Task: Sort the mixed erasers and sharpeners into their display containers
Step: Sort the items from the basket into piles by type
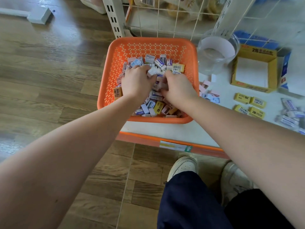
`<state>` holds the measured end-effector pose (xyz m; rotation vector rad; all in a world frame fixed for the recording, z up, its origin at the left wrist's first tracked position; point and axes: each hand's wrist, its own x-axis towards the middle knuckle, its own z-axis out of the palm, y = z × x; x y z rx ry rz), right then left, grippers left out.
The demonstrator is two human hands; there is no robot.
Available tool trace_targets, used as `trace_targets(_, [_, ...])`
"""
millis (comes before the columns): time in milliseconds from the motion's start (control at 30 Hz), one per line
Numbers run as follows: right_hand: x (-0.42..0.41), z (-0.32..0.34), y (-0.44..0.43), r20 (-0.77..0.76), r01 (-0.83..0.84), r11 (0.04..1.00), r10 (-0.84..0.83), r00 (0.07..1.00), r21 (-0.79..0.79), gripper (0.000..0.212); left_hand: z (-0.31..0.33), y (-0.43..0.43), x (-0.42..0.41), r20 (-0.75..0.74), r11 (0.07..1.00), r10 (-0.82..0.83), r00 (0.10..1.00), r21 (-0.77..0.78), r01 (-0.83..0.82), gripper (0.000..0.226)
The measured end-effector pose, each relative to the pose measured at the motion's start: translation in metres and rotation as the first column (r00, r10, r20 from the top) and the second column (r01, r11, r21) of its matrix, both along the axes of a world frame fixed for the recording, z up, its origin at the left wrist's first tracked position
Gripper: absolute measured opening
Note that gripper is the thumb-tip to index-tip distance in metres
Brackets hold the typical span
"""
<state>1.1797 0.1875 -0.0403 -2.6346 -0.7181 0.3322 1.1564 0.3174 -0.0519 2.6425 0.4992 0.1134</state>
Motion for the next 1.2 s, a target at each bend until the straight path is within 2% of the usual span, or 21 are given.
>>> trace_targets(100, [0.014, 0.032, -0.027, 0.075, 0.058, 0.994, -0.065, 0.995, 0.088, 0.017, 0.012, -0.008, 0.005, 0.082, 0.997, 0.022, 0.996, -0.077, -0.016, 0.041])
trace_targets(200, [0.039, 0.062, -0.078, 0.117, 0.145, 0.987, -0.151, 0.982, 0.065, 0.033, 0.027, -0.029, 0.014, 0.123, 0.99, 0.012, 0.992, -0.14, 0.005, 0.034])
trace_targets(267, [0.052, 0.072, -0.113, 0.088, 0.237, 0.972, -0.236, 0.968, 0.004, 0.042, 0.034, -0.05, 0.02, 0.148, 0.97, -0.044, 0.988, -0.229, 0.078, 0.03])
trace_targets(367, [0.057, 0.071, -0.147, 0.008, 0.293, 0.956, -0.292, 0.956, -0.015, 0.037, 0.037, -0.084, 0.025, 0.153, 0.923, -0.233, 0.96, -0.276, 0.268, 0.028])
trace_targets(467, [0.053, 0.057, -0.158, -0.038, 0.331, 0.944, -0.331, 0.943, -0.004, 0.032, 0.032, -0.107, 0.025, 0.083, 0.883, -0.403, 0.912, -0.228, 0.411, 0.025])
trace_targets(533, [0.05, 0.041, -0.157, -0.082, 0.353, 0.935, -0.351, 0.933, 0.02, 0.03, 0.027, -0.115, 0.023, 0.001, 0.881, -0.451, 0.893, -0.163, 0.445, 0.025])
trace_targets(600, [0.043, 0.024, -0.153, -0.143, 0.387, 0.921, -0.378, 0.915, 0.038, 0.028, 0.022, -0.118, 0.019, -0.071, 0.88, -0.471, 0.88, -0.104, 0.463, 0.028])
trace_targets(800, [0.027, -0.012, -0.14, -0.221, 0.45, 0.889, -0.423, 0.879, 0.088, 0.032, 0.013, -0.119, 0.02, -0.122, 0.861, -0.505, 0.854, -0.014, 0.508, 0.031])
trace_targets(1033, [0.025, -0.007, -0.158, -0.213, 0.459, 0.885, -0.435, 0.875, 0.075, 0.041, 0.019, -0.122, 0.027, -0.236, 0.809, -0.559, 0.795, 0.054, 0.585, 0.034])
trace_targets(1100, [0.026, 0.0, -0.165, -0.211, 0.466, 0.882, -0.442, 0.872, 0.075, 0.04, 0.023, -0.122, 0.024, -0.236, 0.808, -0.558, 0.796, 0.064, 0.586, 0.039])
trace_targets(1200, [0.022, 0.009, -0.171, -0.209, 0.459, 0.885, -0.436, 0.875, 0.076, 0.038, 0.027, -0.121, 0.016, -0.103, 0.838, -0.533, 0.84, 0.075, 0.541, 0.043])
